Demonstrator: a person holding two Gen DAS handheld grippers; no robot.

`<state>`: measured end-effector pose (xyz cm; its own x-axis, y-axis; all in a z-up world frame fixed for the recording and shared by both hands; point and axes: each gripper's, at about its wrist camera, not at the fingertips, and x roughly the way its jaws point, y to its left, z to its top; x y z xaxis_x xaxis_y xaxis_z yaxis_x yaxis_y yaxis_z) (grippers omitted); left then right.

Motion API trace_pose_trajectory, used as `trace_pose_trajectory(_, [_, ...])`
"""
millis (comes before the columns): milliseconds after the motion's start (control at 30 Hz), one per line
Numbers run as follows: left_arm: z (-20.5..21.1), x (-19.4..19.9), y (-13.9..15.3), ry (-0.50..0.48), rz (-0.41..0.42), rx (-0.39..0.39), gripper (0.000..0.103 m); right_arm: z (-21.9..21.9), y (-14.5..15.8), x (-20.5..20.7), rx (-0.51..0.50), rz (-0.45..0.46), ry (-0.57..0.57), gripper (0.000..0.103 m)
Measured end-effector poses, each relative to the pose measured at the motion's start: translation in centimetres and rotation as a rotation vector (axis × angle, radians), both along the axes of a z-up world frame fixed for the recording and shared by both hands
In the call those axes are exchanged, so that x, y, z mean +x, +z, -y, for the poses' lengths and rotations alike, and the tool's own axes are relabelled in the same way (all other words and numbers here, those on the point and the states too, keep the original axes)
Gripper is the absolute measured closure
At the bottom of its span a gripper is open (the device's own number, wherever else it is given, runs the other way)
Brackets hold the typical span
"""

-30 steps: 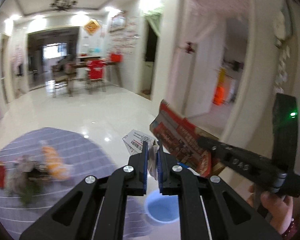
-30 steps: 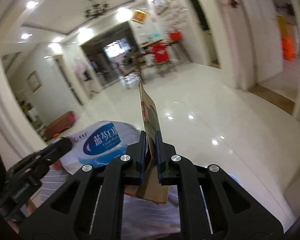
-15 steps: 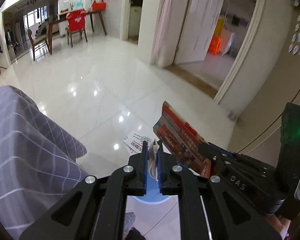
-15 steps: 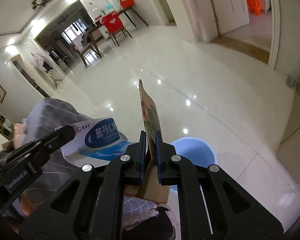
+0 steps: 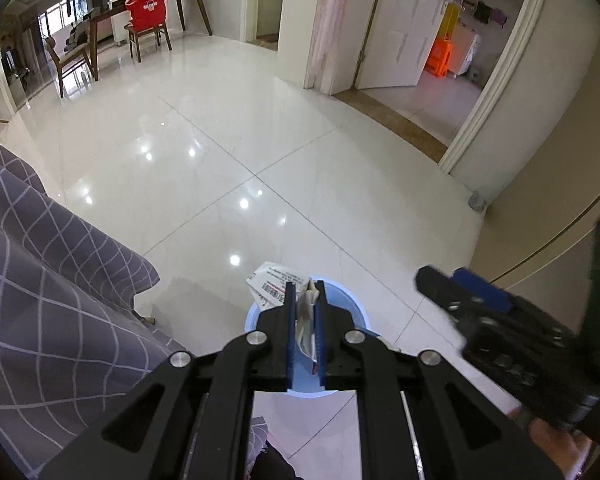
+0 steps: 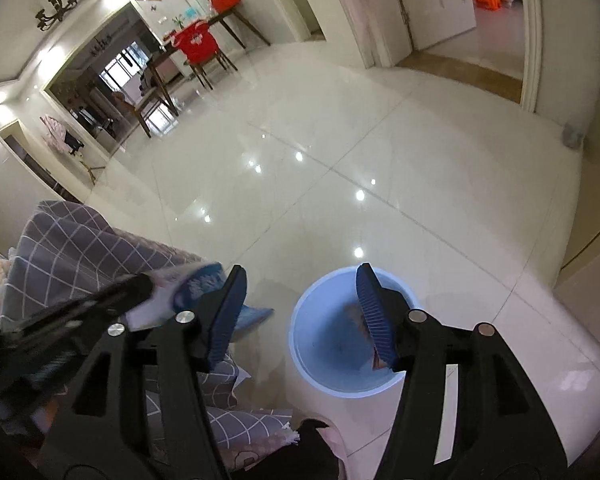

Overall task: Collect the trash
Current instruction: 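Open the right tool over the bucket while the left tool releases its paper, then grasp the yellow snack bag with the right tool while the left grasps grey wrapper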

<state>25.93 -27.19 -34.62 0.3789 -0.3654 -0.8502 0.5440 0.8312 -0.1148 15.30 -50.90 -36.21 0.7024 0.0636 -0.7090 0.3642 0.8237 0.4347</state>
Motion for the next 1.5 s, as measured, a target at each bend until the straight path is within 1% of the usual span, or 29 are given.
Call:
trace_pose_trajectory(100, [0.9, -0.4, 0.2, -0.014, -0.007, 0.000, 0.095, 0.3, 1.0, -1.1, -0.014, 0.022, -0.011, 0.046])
trace_pose_trajectory(300, [2.3, -1.3, 1.8, -0.048, 0.019, -0.008, 0.094, 1.2, 3.8, -3.1, -0.004, 0.097, -0.072, 0.044])
trace_pose_trajectory(367, [2.6, -1.4, 2.5, -0.054, 0.014, -0.031, 0.088, 1.5, 4.3, -3.8, 0.005, 0.128, -0.084, 0.044])
trace_pose_trajectory(400, [2.6, -1.4, 2.8, -0.053, 0.009, -0.038, 0.080, 1.7, 4.3, -4.2, 0.010, 0.135, -0.089, 0.044])
trace_pose_trajectory(433, [2.6, -1.4, 3.1, -0.037, 0.009, -0.026, 0.051, 1.9, 4.4, -4.4, 0.015, 0.131, -0.099, 0.044])
trace_pose_trajectory(467, [2.4, -1.4, 3.4, -0.023, 0.018, -0.021, 0.035, 2.1, 4.4, -4.7, 0.018, 0.127, -0.107, 0.044])
trace_pose_trajectory(533, [2.0, -1.9, 4.3, -0.023, 0.043, -0.041, 0.035, 2.1, 4.6, -5.3, 0.028, 0.123, -0.114, 0.044])
trace_pose_trajectory(600, [1.5, -2.5, 5.0, -0.012, 0.059, -0.031, 0.035, 2.0, 4.8, -5.8, 0.027, 0.124, -0.113, 0.044])
trace_pose_trajectory(733, [0.1, -3.8, 6.9, 0.007, 0.075, -0.044, 0.035, 0.6, 6.3, -6.5, 0.026, 0.135, -0.091, 0.044])
trace_pose_trajectory(900, [-2.7, -5.7, 10.6, 0.051, 0.146, -0.049, 0.034, -2.8, 9.6, -7.1, 0.012, 0.188, -0.035, 0.041])
trace_pose_trajectory(933, [-3.6, -6.1, 11.6, 0.067, 0.173, -0.043, 0.034, -3.4, 10.1, -7.2, 0.010, 0.195, -0.023, 0.040])
trace_pose_trajectory(1100, [-7.9, -7.7, 15.1, 0.125, 0.233, -0.040, 0.033, -7.6, 13.4, -7.4, -0.010, 0.245, 0.053, 0.037])
trace_pose_trajectory(1233, [-12.2, -8.9, 17.7, 0.179, 0.319, 0.001, 0.029, -11.6, 15.3, -7.1, -0.016, 0.270, 0.128, 0.037])
trace_pose_trajectory(1333, [-16.5, -9.5, 19.5, 0.240, 0.393, 0.046, 0.029, -15.5, 16.9, -6.4, -0.028, 0.285, 0.195, 0.036])
trace_pose_trajectory(1500, [-23.6, -9.4, 21.0, 0.340, 0.472, 0.137, 0.029, -21.6, 18.6, -4.4, -0.064, 0.292, 0.308, 0.035])
